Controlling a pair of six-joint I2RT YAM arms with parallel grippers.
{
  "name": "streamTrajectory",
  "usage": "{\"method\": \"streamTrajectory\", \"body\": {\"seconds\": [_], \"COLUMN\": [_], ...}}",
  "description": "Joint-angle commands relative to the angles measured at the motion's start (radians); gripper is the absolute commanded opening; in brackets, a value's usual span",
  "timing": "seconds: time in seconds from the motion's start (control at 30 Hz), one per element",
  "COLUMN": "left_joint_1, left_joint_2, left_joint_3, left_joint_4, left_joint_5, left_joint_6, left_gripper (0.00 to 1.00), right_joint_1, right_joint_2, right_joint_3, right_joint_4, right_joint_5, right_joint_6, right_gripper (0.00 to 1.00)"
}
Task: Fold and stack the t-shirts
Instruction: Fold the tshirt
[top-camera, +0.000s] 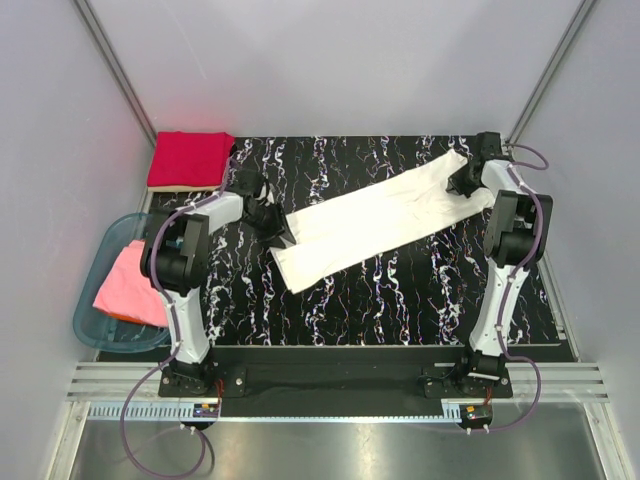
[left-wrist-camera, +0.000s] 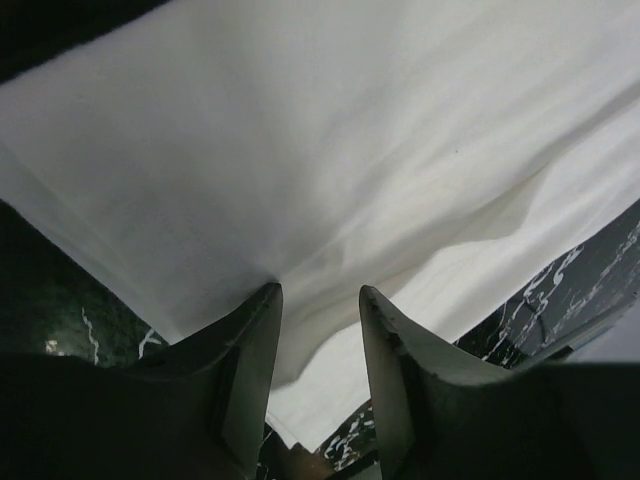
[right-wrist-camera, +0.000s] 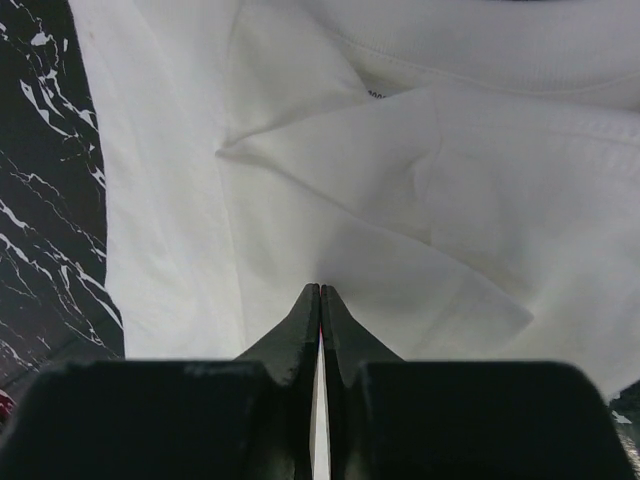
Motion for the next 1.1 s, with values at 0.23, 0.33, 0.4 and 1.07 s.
{"method": "streamTrajectory", "body": {"seconds": [0.23,0.33,0.4,1.07], "left_joint_1": [-0.051,-0.097,-0.126,-0.490], "left_joint_2": [-0.134,-0.194,-0.235,-0.303], "left_joint_3": [-0.314,-0.400,-0.439,-0.494], "left_joint_4": [-0.021,0.022,0.048,0.292], "left_joint_5": [0.022,0.047,0.059,0.081], "left_joint_6": [-0.057,-0.103,-0.147,-0.463], "left_gripper": [0.45,0.45,0.45,0.49], "right_joint_1": [0.083,0.107,0.121,0.310], "right_joint_2": [0.032,0.044,0.049,0.317], "right_joint_3": [-0.002,0.002,0.002,0.346], "right_joint_4": [0.049,0.047,0.049,0.053], "right_joint_5": [0.044,0.030,0.033,-0.097], "right_joint_6": [-0.030,-0.061,-0.070,-0.035], "right_gripper": [0.07,0.08,0.09,0.12]}}
